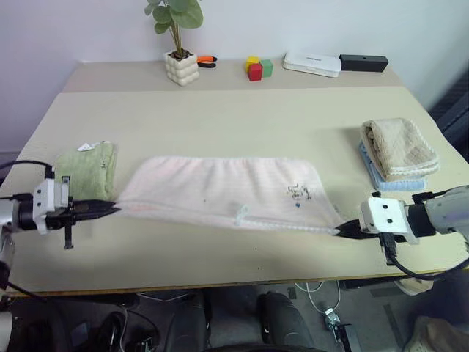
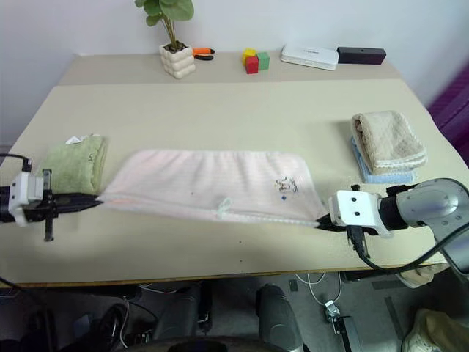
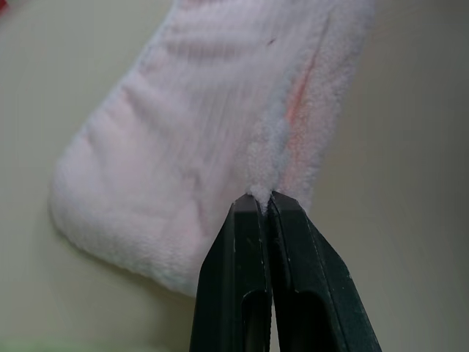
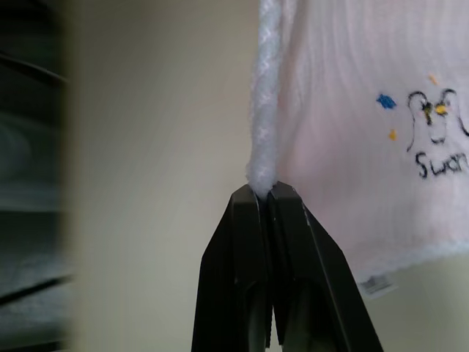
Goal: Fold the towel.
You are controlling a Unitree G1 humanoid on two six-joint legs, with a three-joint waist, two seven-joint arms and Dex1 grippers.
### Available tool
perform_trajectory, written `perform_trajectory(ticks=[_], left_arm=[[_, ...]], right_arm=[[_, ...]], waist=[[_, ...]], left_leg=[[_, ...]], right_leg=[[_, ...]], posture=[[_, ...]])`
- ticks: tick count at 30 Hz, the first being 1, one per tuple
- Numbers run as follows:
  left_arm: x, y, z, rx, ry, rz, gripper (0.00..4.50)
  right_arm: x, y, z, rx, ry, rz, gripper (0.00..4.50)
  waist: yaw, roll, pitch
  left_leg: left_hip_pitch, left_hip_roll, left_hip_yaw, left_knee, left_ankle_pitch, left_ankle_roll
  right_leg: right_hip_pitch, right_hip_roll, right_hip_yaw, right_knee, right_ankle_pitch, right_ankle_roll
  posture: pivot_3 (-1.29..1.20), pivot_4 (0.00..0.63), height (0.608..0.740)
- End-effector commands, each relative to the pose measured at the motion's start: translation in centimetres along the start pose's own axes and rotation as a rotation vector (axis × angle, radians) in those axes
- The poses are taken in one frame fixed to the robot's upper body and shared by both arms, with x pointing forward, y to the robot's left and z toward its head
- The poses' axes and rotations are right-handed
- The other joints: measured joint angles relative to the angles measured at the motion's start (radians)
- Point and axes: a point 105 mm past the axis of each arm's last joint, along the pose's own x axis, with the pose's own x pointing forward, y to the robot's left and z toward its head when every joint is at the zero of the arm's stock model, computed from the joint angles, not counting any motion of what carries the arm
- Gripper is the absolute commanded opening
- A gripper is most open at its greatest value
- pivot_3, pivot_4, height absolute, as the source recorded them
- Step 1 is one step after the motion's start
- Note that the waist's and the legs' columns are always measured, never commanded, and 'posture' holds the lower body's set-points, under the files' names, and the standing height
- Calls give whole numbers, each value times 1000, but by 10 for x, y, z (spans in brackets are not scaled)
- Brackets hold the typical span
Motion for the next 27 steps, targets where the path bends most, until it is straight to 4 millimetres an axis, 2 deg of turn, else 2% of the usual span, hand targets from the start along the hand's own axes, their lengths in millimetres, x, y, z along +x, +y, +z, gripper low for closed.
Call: perform_trajectory(ticks=[1, 3, 7, 11, 15, 27], left_arm=[[-10, 1, 10, 17, -7, 5, 0], [-11, 1, 10, 11, -17, 14, 0], [-8, 12, 16, 18, -68, 56, 0], [-6, 28, 20, 31, -107, 119, 0], [2, 43, 23, 65, -135, 180, 0], [9, 69, 18, 88, -81, 325, 0]], right_arm=[[-7, 2, 8, 10, -1, -2, 9], [-5, 4, 10, 17, -12, 9, 9], [-2, -13, 6, -6, -3, -67, 9], [2, -42, 10, -83, -12, -173, 9], [6, -74, 4, -154, 14, -268, 9], [13, -132, 11, -247, -39, -474, 9]], waist=[[5, -2, -1], [7, -2, -1], [5, -2, -1], [3, -2, -1], [2, -2, -1], [-1, -2, -1]], left_leg=[[0, 0, 0, 0, 0, 0], [0, 0, 0, 0, 0, 0], [0, -1, 0, 0, 0, 0], [-1, -1, 0, 1, 0, 0], [-1, -1, 0, 1, 0, 0], [-2, -1, 1, 1, 0, 0]], right_leg=[[0, 0, 0, 0, 0, 0], [0, -1, 0, 0, 0, -1], [0, -1, 0, 0, 0, -1], [-1, 0, -1, 0, 0, 0], [-1, 1, -1, 0, 2, 2], [-2, 1, -1, 0, 2, 3]], posture=[[0, 150, 735], [0, 150, 735], [0, 150, 735], [0, 150, 735], [0, 150, 735], [0, 150, 735]])
